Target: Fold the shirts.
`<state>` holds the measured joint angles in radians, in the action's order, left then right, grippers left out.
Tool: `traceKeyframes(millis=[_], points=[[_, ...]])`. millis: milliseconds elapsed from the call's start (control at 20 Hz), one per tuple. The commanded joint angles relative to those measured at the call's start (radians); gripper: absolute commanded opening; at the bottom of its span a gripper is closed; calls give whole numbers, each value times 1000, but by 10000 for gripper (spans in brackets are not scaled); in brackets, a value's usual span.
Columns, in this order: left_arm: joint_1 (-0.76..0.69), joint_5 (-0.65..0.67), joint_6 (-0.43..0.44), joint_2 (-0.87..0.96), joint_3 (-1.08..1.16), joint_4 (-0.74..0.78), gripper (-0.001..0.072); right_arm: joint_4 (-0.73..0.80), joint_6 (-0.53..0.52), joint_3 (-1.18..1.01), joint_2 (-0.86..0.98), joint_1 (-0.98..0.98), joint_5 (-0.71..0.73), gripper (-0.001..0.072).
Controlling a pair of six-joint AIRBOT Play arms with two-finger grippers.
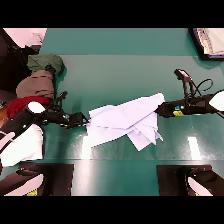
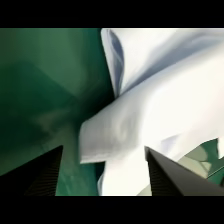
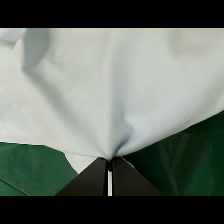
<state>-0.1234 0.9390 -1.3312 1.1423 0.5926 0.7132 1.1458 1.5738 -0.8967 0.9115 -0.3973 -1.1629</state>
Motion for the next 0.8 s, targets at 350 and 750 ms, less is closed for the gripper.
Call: traceKeyframes(millis=[350, 750], points=[[2, 18, 83, 49, 43, -231, 607, 1, 0, -1, -1, 0, 11, 12], [1, 175, 71, 49, 207, -63, 606, 1, 0, -1, -1, 0, 12, 12]])
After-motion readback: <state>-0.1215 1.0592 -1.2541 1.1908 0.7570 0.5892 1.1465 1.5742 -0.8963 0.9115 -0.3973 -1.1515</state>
